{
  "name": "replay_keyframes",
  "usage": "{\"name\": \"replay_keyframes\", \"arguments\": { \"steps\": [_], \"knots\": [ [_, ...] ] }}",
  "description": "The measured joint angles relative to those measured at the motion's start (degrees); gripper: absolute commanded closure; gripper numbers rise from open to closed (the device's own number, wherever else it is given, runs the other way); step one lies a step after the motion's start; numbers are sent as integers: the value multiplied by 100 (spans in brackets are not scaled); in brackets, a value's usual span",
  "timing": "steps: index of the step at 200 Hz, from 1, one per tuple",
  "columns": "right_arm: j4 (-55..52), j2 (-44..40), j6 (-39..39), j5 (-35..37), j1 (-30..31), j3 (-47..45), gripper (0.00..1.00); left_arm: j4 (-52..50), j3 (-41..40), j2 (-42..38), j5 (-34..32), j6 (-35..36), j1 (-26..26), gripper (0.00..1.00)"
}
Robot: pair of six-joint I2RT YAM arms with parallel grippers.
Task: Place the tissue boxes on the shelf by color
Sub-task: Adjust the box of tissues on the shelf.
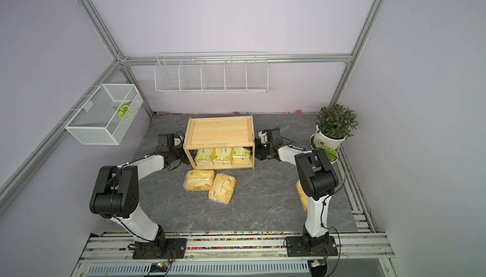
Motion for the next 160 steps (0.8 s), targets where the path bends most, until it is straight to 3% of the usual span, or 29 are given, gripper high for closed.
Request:
{"name": "replay_keyframes", "arguments": {
  "steps": [97,160],
  "knots": [
    [-848,-992,-503,820,-492,-225,25,35,-61,-201,-411,-13,11,0],
    [-1091,-2343,-535,1357,-555,-977,25,-682,293,-697,-1051,175,695,0]
  ]
}}
